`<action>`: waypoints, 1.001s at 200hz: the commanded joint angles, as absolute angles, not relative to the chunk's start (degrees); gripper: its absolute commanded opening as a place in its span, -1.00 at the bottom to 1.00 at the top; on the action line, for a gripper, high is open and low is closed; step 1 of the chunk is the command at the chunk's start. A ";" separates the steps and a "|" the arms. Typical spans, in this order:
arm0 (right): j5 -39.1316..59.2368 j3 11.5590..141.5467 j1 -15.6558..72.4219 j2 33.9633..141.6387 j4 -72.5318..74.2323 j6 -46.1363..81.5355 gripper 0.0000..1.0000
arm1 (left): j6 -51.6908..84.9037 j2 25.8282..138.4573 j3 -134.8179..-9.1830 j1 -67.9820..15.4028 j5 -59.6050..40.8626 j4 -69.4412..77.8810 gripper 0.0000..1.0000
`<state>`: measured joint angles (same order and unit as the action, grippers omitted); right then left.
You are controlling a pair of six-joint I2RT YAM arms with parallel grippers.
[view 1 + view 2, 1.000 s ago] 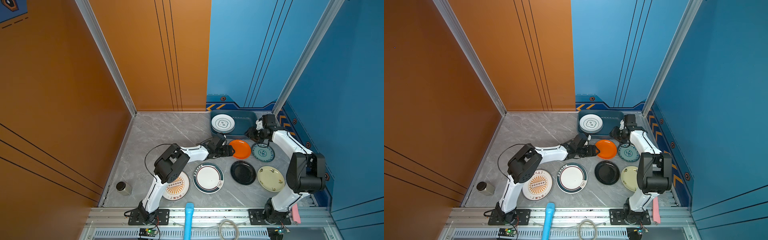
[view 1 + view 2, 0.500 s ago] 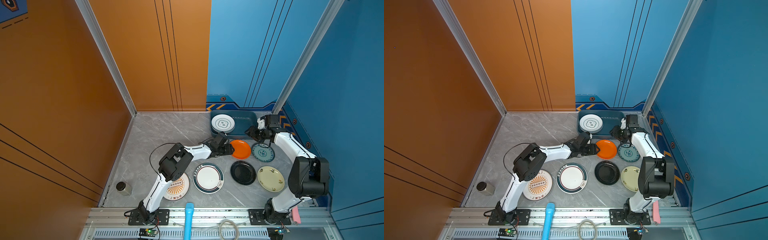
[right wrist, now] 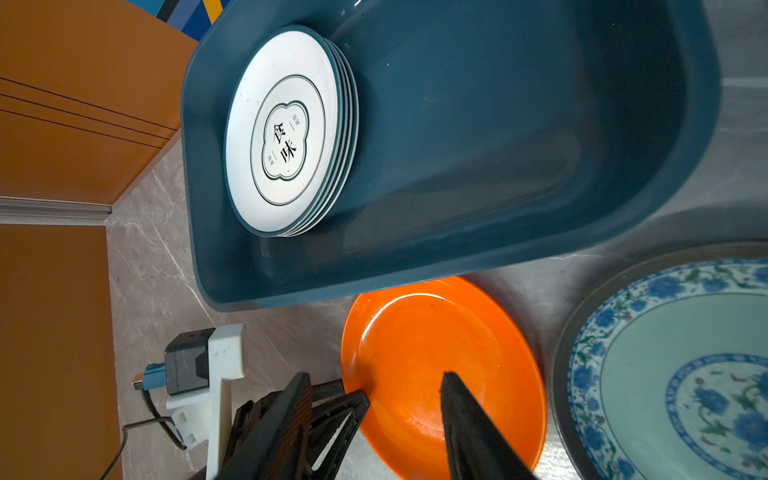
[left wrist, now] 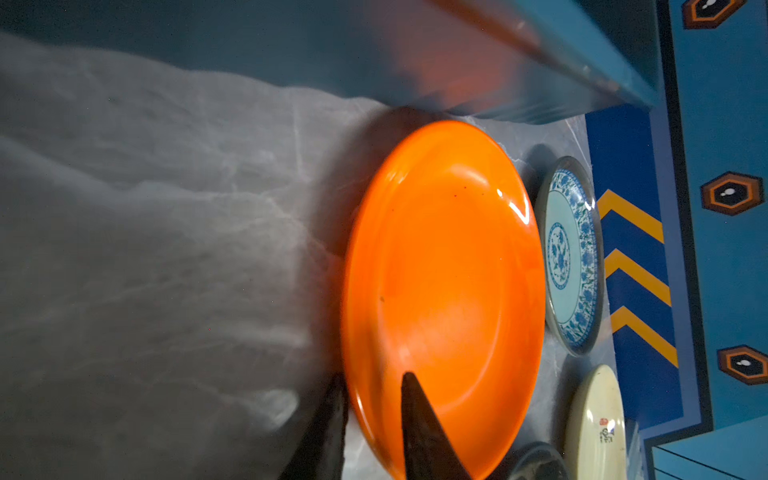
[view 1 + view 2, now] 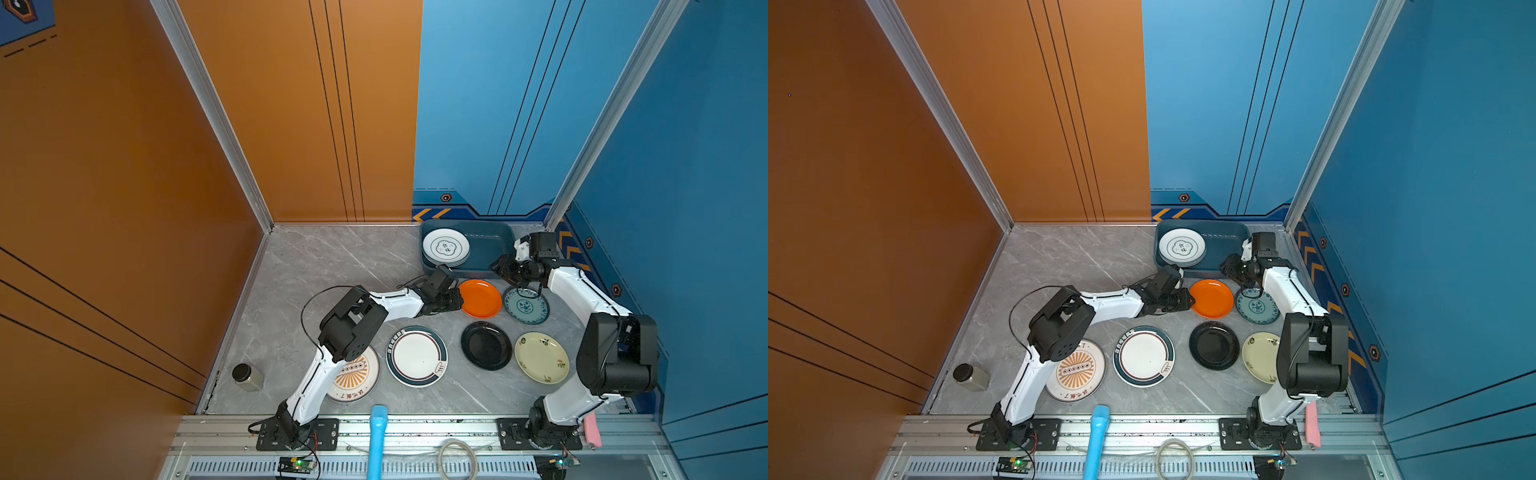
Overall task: Place the plates into the plastic bin on the countertop
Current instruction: 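Grasp the orange plate rim with left gripper while right gripper moves beside it, then lift the orange plate upright with left gripper while right gripper grasps its rim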
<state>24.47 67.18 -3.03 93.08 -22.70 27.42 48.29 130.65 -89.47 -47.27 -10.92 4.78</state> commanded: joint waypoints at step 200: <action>33.03 56.22 -0.61 81.92 -22.26 24.17 0.07 | 41.57 111.13 -67.27 -36.46 -14.13 2.77 -1.00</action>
